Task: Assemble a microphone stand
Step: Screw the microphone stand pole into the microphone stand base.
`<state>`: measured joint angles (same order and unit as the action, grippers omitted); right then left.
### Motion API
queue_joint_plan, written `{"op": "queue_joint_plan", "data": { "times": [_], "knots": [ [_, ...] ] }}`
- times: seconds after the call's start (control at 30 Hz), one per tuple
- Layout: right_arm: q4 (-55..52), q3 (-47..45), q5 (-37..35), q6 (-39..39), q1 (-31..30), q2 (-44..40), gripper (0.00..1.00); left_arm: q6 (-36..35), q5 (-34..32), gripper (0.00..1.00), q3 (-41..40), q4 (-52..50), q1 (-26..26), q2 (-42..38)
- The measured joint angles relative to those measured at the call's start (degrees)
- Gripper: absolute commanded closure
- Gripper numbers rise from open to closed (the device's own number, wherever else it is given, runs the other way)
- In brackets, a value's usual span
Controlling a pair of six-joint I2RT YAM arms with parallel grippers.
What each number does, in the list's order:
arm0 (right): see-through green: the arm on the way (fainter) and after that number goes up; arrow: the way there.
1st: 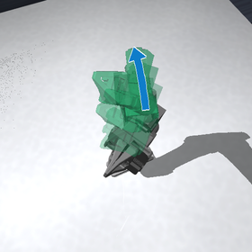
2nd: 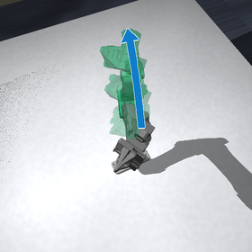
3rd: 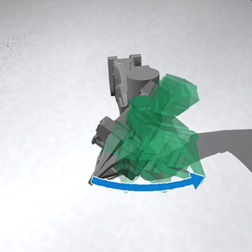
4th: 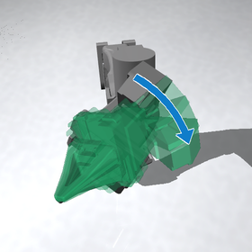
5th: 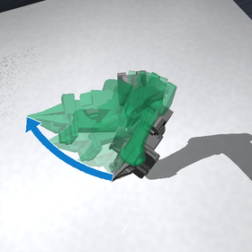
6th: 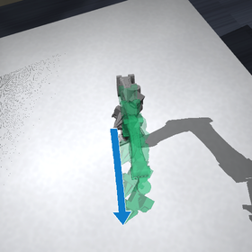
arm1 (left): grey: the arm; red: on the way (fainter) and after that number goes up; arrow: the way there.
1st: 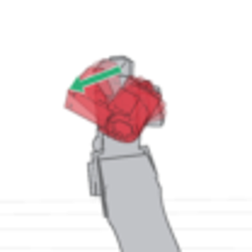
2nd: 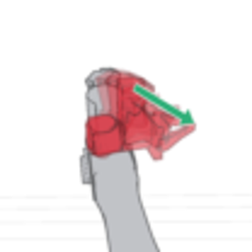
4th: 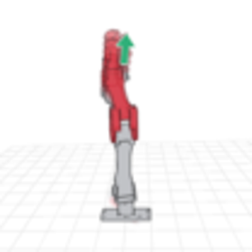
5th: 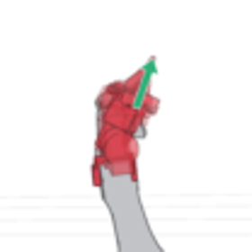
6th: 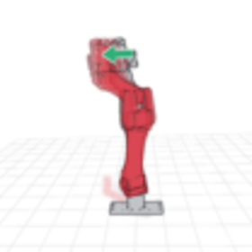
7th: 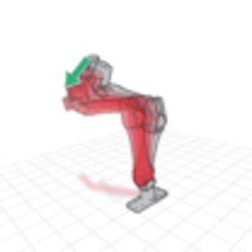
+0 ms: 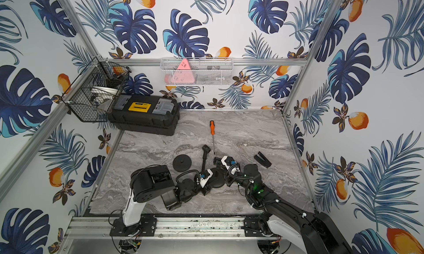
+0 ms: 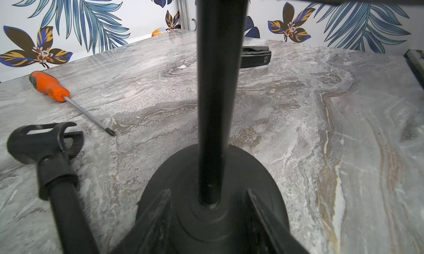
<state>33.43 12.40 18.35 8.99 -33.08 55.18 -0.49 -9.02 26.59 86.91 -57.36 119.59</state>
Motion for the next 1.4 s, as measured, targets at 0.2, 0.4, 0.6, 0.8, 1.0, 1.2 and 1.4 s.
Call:
{"op": "queue_joint_plan", "data": {
  "times": [0.2,0.4,0.6,0.8,1.0,1.2,1.4],
  "knots": [
    [-1.4,1.1,-4.5,0.0,-3.1,0.5,1.0,0.3,0.7,0.46,-0.3,-0.2,0.0,-0.5],
    [-1.4,1.7,-10.5,-0.2,-6.9,1.5,1.0,0.3,1.4,0.51,-0.4,-0.3,0.0,-1.3],
    [-1.4,1.2,-20.0,-3.7,-11.1,0.6,1.0,0.4,1.9,0.56,0.4,-0.5,0.0,-1.4],
    [-3.7,1.1,-32.2,-9.1,-16.5,-1.0,1.0,0.4,2.0,0.57,1.4,-0.5,0.0,-1.5],
    [-4.9,2.8,-45.0,-12.9,-23.2,1.5,1.0,0.4,2.4,0.59,2.4,-0.6,0.0,-1.3],
    [-5.3,4.8,-53.6,-15.0,-27.5,4.8,1.0,0.4,2.4,0.62,3.1,-0.6,0.0,-0.8],
    [-7.3,5.2,-55.0,-17.2,-27.7,4.0,1.0,0.4,1.6,0.7,4.1,-0.7,0.0,0.1]
  ]
}}
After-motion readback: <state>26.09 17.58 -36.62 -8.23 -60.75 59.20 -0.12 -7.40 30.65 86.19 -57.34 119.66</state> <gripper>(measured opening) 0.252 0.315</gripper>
